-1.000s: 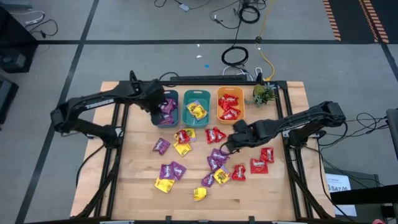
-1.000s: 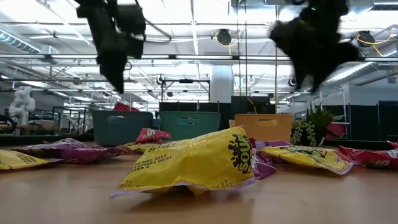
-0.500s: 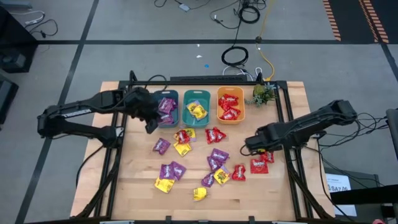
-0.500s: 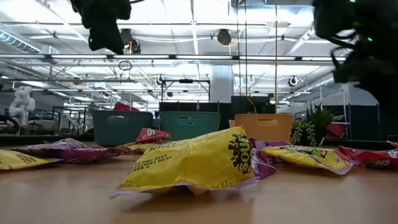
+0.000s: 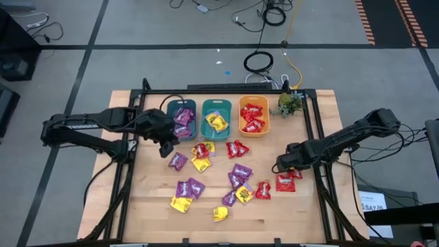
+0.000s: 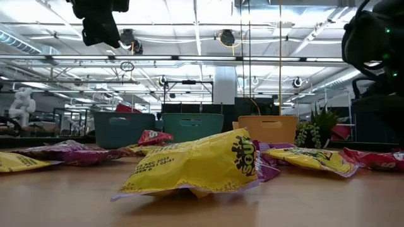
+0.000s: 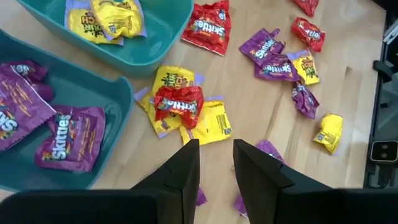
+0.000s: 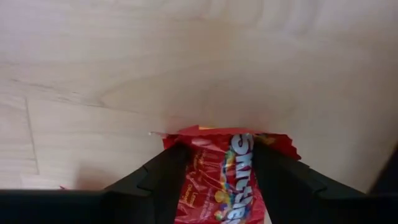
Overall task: Sort candy
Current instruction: Put the red candy into the yellow bin
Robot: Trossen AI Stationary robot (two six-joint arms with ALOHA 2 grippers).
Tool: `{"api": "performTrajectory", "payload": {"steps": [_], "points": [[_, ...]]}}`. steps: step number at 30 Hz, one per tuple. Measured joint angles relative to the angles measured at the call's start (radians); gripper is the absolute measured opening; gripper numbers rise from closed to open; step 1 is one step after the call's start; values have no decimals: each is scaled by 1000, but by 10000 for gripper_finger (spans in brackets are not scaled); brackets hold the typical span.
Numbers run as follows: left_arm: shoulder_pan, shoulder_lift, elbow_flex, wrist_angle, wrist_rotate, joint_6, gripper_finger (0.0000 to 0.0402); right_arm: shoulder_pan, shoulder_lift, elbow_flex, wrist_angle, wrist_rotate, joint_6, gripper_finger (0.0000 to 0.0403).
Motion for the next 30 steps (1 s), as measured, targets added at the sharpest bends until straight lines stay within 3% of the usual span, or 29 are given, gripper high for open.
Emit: {"api": "performTrajectory", "payload": {"steps": [3,9,13,19,25,30], "points": [[-22,0,0,1,-5,-22,107,0,5,5,-4,4,12,151],[-27,-1,0,-14,-1,-25,107,-4,-32,99,-172,105,-73,17],[-33,-3,0,-31,-11,6,107,-4,-51,168,-206,175,-61,21],[-52,-24,-27,52,-12,139,107,-7,-67,329,-263,387,-106,5],[-83,-156,-224,256,18,191,107,-57,-67,489,-275,533,-289,5],[-97,-281,-360,339,29,156,107,-173,-68,596,-225,623,-451,5]]}}
